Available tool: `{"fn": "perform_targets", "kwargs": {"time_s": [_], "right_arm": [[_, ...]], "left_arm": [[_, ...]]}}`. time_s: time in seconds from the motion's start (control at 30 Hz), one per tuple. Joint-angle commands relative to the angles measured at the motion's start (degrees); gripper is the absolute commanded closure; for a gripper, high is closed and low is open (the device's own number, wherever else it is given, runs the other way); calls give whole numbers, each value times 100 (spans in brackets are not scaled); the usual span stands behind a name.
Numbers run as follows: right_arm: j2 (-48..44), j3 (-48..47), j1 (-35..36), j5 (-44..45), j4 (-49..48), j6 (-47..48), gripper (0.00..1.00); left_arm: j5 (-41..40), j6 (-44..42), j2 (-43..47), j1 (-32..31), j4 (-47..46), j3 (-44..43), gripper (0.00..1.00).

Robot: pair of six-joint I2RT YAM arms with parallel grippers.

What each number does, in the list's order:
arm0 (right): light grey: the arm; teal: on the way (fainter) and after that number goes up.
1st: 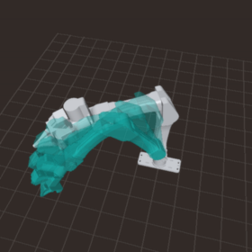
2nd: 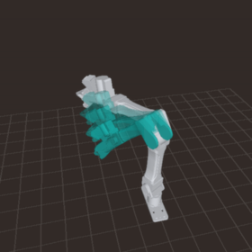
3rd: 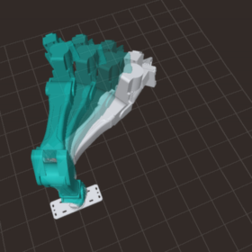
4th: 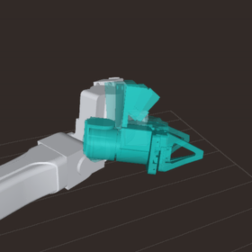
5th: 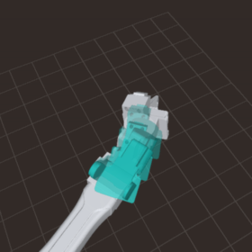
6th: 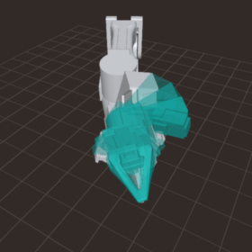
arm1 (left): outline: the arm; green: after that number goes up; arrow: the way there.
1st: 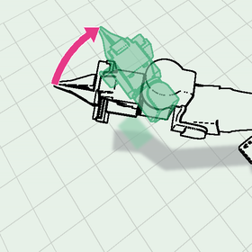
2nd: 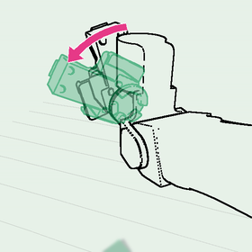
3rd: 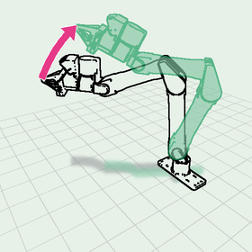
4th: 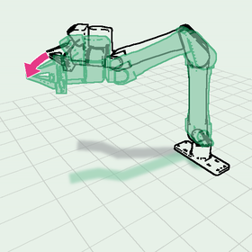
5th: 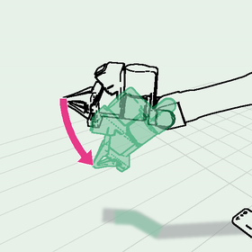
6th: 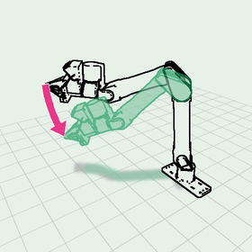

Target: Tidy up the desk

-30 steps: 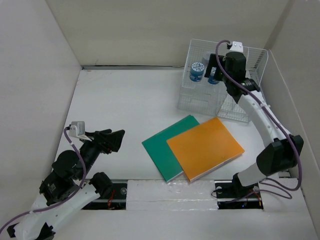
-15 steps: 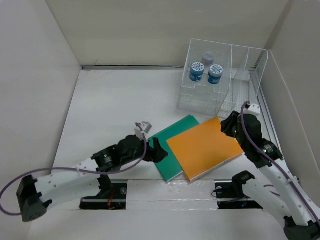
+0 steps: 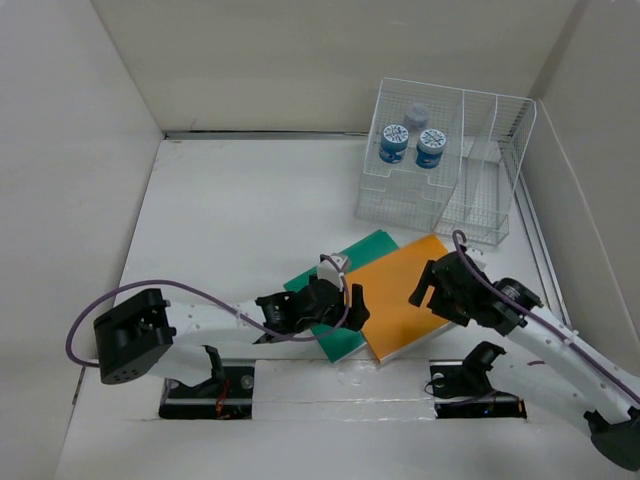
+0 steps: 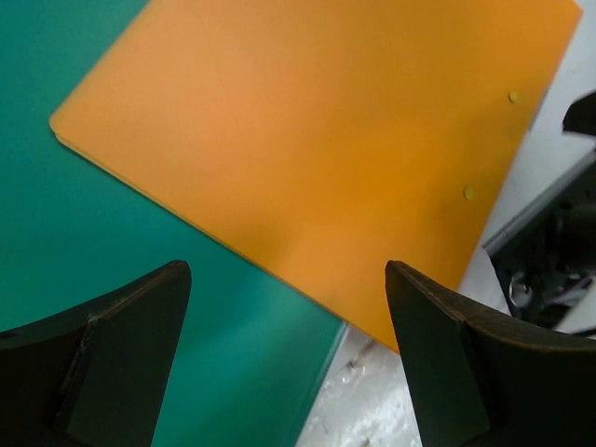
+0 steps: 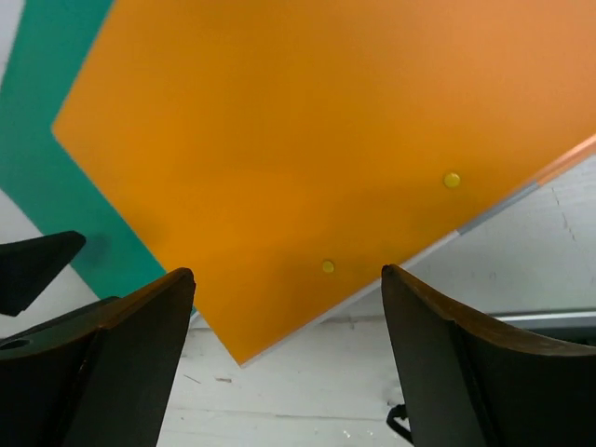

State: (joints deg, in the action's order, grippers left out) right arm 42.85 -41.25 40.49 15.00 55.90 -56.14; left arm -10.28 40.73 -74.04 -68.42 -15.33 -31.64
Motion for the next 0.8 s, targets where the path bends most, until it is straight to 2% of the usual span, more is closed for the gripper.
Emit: {"fn": "perform_targets", "kwargs": {"time_s": [0.0,0.07,0.17,0.37,0.43,0.47,0.5,0.57,0.7,0.77], "right_arm": [[380,29,12,-94,510,-880,13],[452,231,12,-330,370,-1483,13],[443,767,389,-594,-113,-2345,13],[741,988,1310,-560,-115,-3709,13],[873,962,1487,-656,8,-3895,11],[1022,883,1706,-683,70,-4122,10],[1119,804,1899,-553,192,-4324,5],[1172,838,1953,-508,141,-4484,2],[1155,1294,2006,-209,-1085,-4853,0],[1173,1453,2120,378,-1510,-4985,0]], "left_arm": [[-798,-214,-172,-4,-391,-387,18],[-887,-258,-277,-4,-453,-396,17],[-818,-329,-330,110,-488,-413,17],[-449,-434,-32,689,-1085,-27,18],[-45,-399,-32,891,-1156,-18,18],[-9,-391,-14,892,-1174,0,18],[9,-390,21,892,-1182,35,18],[0,-390,30,892,-1209,78,18],[255,-382,83,1085,-1358,167,18],[220,-399,153,1085,-1376,202,18]]}}
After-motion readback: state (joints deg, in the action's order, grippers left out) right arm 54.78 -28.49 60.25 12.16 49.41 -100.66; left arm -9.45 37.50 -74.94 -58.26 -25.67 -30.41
